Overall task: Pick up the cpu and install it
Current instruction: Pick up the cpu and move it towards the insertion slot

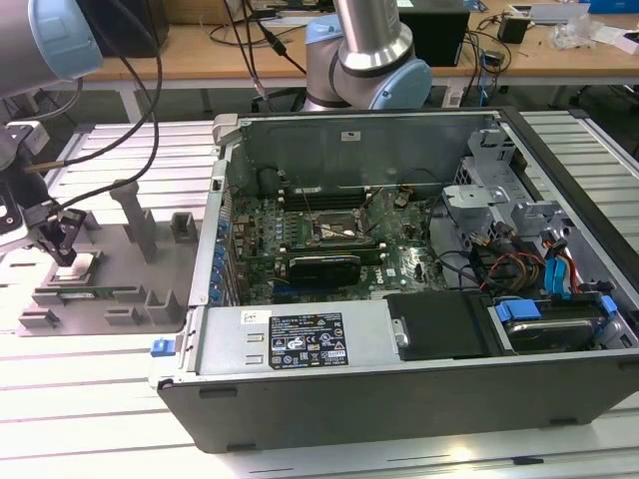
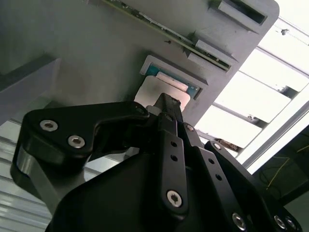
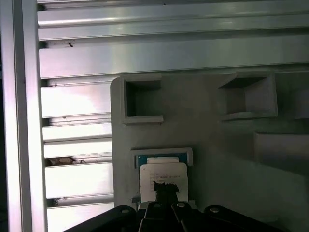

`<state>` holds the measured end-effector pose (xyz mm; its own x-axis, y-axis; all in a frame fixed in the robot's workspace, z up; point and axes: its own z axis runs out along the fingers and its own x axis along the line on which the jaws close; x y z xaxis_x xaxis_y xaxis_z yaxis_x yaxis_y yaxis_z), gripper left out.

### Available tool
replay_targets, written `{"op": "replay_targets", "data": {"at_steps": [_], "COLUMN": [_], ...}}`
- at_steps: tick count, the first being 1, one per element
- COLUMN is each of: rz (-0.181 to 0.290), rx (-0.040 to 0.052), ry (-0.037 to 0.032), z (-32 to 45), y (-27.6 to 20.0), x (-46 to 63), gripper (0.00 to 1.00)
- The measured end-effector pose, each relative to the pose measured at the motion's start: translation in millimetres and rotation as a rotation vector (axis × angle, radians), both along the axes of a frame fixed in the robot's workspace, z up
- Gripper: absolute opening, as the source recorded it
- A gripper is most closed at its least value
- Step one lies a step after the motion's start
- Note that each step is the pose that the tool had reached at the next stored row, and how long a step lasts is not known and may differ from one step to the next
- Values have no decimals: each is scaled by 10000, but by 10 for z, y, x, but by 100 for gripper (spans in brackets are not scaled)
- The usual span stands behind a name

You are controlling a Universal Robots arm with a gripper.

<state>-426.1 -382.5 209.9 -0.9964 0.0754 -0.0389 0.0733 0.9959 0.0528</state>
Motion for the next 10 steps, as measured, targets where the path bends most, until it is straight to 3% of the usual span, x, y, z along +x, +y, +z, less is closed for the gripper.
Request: {"op": "replay_targets", "data": {"at_steps": [5, 7, 10], "rz": [0, 0, -1], "rx": [1, 1, 1], "ry": [0, 0, -1], "z": [0, 0, 0], "y": [0, 0, 0], "x": [-1, -2, -3], "gripper": [11, 17, 36]}}
